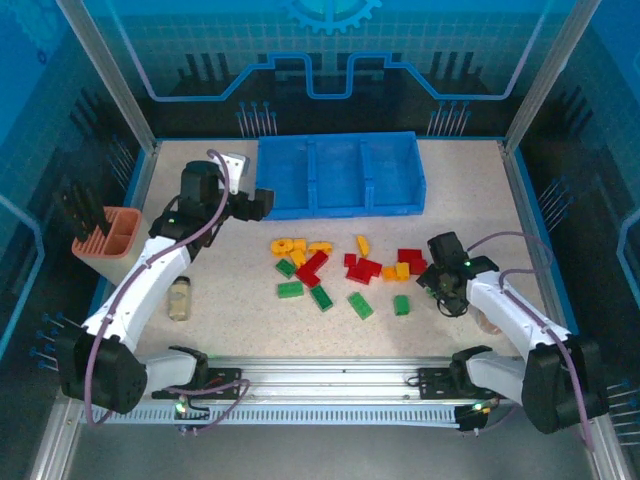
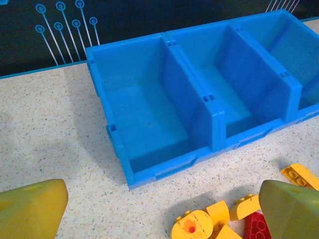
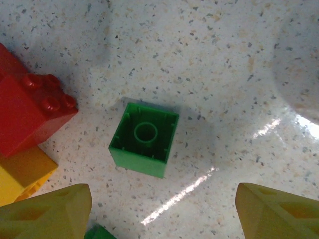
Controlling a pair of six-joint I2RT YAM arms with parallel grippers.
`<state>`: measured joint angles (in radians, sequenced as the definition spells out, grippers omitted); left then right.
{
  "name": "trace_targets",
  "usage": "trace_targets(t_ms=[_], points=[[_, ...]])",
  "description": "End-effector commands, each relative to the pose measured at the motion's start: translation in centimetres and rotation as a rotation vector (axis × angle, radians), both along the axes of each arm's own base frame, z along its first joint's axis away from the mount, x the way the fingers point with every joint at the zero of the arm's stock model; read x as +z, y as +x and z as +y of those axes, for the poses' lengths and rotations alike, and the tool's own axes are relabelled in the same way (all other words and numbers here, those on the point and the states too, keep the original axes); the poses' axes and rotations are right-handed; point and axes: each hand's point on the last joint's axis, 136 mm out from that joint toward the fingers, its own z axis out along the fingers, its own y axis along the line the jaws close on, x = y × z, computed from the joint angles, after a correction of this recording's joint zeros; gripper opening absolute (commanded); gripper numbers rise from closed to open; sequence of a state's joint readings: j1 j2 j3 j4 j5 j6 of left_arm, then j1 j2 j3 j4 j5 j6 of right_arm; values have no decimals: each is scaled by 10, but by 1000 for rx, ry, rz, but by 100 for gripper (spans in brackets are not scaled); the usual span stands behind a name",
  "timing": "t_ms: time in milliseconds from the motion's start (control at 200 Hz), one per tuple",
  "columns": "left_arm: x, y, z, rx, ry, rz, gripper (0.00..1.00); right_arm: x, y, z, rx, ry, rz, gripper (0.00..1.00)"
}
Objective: Sort the legos into containers by color
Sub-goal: Pick up the lego from the bottom-right of the table.
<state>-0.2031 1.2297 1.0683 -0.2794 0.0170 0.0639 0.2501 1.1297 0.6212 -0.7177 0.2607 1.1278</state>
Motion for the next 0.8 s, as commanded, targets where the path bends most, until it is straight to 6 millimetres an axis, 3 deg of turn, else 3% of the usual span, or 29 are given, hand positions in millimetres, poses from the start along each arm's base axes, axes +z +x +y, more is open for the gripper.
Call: trace_targets(t_ms=[0, 225, 791], points=[[20, 0, -5, -37, 6, -46, 99, -5, 9, 3, -15, -2, -23, 77], [16, 0, -6, -42, 11, -42, 99, -13, 14, -1, -7, -42, 13, 76], [10, -1, -4, -50, 38, -56, 99, -34, 27, -12, 8, -90, 49, 58]])
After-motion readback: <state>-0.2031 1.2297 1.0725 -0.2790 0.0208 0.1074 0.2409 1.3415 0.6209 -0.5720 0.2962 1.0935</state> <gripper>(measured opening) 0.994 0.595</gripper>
